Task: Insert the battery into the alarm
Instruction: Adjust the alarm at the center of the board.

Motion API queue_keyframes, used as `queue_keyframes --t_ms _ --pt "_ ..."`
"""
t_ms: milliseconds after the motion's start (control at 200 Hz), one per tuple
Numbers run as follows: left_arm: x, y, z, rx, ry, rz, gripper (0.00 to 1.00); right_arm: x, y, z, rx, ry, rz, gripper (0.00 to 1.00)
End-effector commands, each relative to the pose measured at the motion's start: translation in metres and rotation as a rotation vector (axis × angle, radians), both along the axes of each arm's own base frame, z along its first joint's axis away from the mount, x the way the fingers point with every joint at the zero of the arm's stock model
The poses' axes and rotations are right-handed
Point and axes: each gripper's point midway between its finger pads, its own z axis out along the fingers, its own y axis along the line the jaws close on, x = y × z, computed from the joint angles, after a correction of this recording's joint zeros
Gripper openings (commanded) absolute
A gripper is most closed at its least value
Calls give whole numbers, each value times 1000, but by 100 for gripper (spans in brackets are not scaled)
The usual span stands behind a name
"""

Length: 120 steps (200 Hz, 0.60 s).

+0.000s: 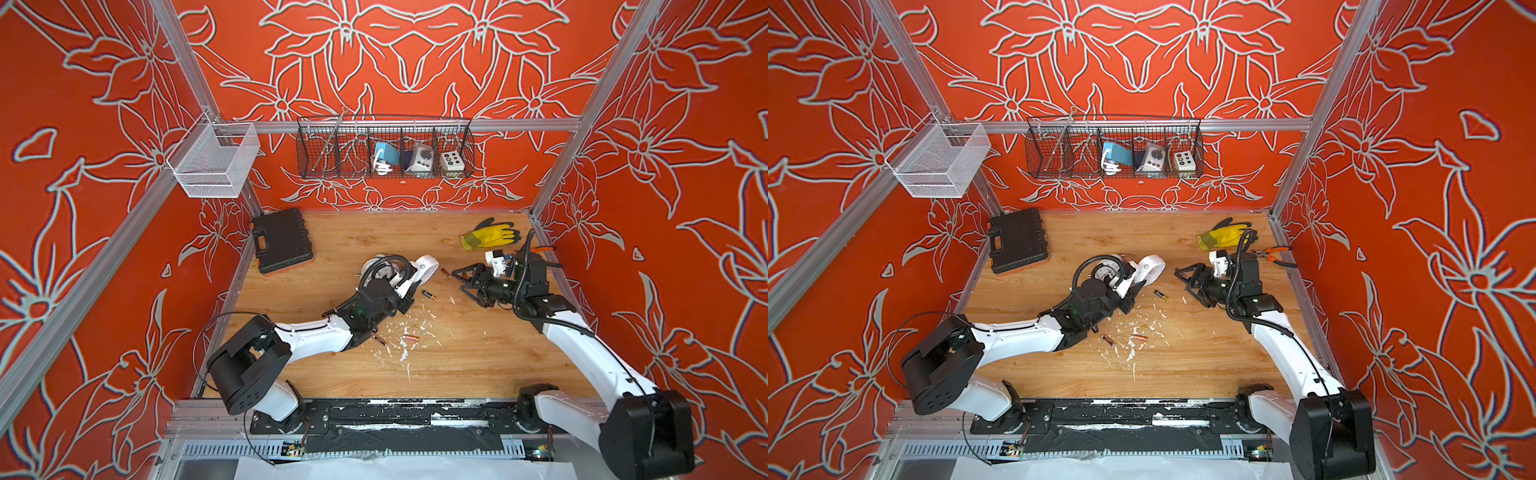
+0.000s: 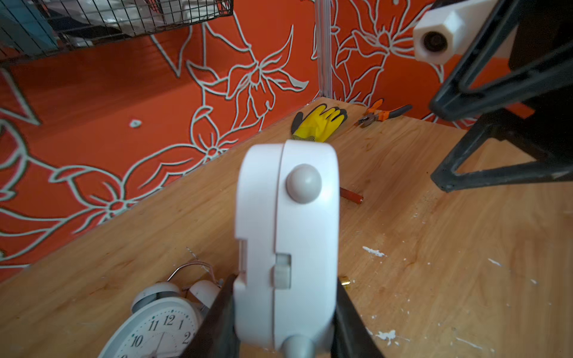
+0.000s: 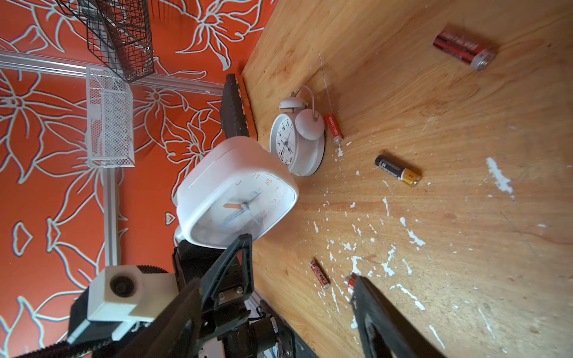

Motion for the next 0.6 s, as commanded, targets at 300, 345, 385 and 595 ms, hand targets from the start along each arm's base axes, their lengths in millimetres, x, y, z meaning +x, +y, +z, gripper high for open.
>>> queue_keyframes --t_ms 300,345,385,595 --pt "-20 -28 45 375 -432 67 20 3 17 23 135 98 84 84" --pt "-22 -32 44 405 -457 67 20 3 18 25 151 103 91 84" --pt "-23 -35 42 431 -473 65 20 4 18 26 161 101 92 84" --pt "-26 -41 44 500 -561 80 19 11 18 26 183 106 74 82"
